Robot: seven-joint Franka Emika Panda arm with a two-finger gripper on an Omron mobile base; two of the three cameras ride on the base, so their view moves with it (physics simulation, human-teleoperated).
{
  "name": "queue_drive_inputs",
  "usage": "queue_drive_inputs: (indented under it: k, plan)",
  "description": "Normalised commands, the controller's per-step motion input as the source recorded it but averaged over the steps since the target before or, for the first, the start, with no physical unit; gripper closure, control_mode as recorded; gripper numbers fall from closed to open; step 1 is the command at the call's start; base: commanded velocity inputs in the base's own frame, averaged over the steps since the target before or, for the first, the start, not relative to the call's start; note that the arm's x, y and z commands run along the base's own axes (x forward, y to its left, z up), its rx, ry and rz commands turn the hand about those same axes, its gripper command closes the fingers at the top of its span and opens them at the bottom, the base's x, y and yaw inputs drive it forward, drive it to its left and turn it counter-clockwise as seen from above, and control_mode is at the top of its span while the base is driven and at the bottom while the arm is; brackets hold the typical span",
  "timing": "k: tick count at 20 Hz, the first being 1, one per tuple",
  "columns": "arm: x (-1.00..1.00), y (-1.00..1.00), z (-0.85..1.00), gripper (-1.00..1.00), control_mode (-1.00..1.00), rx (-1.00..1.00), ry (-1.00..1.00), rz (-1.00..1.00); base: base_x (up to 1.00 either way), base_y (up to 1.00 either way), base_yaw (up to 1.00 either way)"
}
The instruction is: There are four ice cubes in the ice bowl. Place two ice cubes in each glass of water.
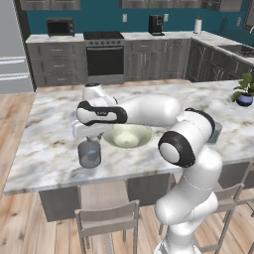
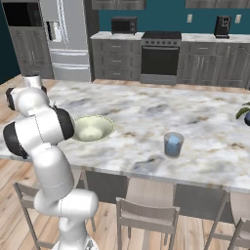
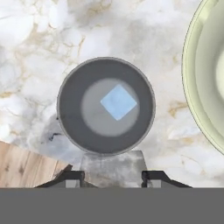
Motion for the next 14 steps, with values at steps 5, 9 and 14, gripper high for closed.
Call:
queue_drive_inputs:
  k: [5,9,14]
  plan:
    - [0.01,0.02,-0.22,1.0,-1.0,0.0,-0.07,0.04,0.0,0.0,0.0]
    - [0.0,0.19,0.0,1.0,-1.0,0.0,-0.09,0.01,0.0,0.0,0.0]
    - [0.15,0.13,0.0,1.0,-1.0,0.0,-0.07,0.0,0.0,0.0,0.0]
